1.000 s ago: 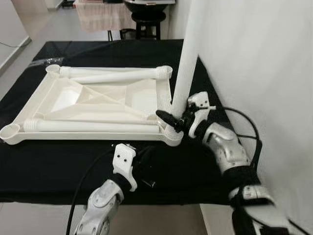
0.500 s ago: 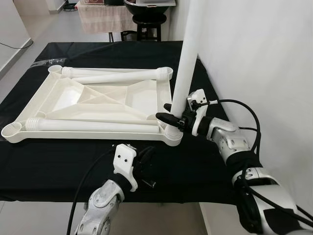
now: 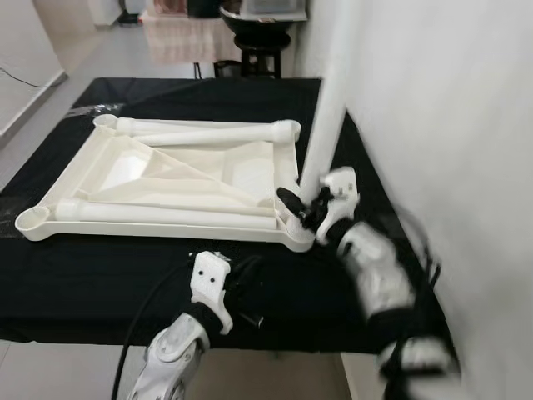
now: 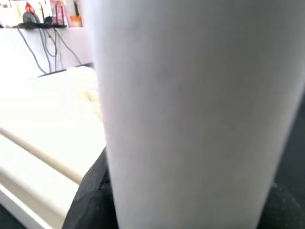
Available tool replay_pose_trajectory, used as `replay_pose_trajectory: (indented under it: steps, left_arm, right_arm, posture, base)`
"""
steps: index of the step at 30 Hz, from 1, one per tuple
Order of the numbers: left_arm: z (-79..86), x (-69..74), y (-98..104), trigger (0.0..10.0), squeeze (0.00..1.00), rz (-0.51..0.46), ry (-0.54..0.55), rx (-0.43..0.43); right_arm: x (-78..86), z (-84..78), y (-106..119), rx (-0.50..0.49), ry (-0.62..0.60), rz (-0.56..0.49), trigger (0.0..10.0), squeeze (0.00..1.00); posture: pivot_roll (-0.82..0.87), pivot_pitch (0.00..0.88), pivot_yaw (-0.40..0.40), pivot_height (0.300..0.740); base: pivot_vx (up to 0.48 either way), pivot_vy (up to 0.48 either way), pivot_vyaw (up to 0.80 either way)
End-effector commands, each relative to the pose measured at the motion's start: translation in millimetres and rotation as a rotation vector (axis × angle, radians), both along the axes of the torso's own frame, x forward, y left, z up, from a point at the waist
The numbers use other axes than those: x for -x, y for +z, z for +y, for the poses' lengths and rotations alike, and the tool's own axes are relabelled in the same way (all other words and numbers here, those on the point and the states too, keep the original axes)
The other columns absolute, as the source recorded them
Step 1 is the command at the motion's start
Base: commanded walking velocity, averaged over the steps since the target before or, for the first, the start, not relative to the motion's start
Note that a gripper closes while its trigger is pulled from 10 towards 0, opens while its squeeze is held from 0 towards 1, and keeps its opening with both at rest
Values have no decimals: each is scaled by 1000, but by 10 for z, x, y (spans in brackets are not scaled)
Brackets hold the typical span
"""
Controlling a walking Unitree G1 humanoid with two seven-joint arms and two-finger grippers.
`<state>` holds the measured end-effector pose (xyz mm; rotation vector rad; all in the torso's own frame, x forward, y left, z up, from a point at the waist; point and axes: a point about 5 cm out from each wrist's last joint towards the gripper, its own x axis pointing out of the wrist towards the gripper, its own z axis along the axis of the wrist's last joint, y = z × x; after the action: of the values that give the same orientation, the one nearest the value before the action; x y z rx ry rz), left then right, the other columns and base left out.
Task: Building children table
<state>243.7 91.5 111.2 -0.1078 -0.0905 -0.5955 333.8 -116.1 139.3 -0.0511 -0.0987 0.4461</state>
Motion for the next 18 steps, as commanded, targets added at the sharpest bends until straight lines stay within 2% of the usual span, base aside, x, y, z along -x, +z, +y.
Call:
replay_pose_trajectory:
  steps: [1,5,10,11,12,13,14,16,18]
  left_arm:
    - [1,3,-9,10000,0,16,-12,3]
    - [5,2,-12,10000,0,19,-18,0]
    - [23,-2,-7,10000,0,15,-8,-6]
    - [28,-4,-6,10000,0,14,-6,-7]
    - [26,-6,-7,10000,0,15,-6,-7]
    - [26,-6,-7,10000,0,15,-6,-7]
    - [21,-8,-8,10000,0,16,-6,-8]
    - [19,-9,-9,10000,0,16,-6,-8]
    - [5,-14,-10,10000,0,17,-7,-7]
  right_arm:
    - [-43,-15,-340,19,-2,200,0,0]
    - [-101,-32,-370,-45,-24,257,0,0]
    - [-88,7,-348,-36,-5,238,0,0]
    - [-77,7,-339,-36,-17,243,3569,0]
    - [-65,7,-308,-61,-25,250,10000,0]
    - [-65,7,-308,-61,-25,250,10000,0]
    - [-64,17,-261,-80,5,247,10000,1000]
    - [-63,26,-228,-91,28,243,10000,1000]
    - [-93,33,-153,-79,123,206,10000,1000]
  posture:
    - [51,113,-31,740]
    - [61,114,-24,740]
    - [66,114,-16,740]
    - [68,112,-17,740]
    - [78,106,-20,740]
    - [78,106,-20,740]
    - [80,104,-22,740]
    - [80,104,-22,740]
    - [89,98,-29,740]
  base:
    - [0,0,0]
    - [0,0,0]
    - [0,0,0]
    - [0,0,0]
    - [0,0,0]
    - [0,0,0]
    - [0,0,0]
    - [0,0,0]
    - [0,0,0]
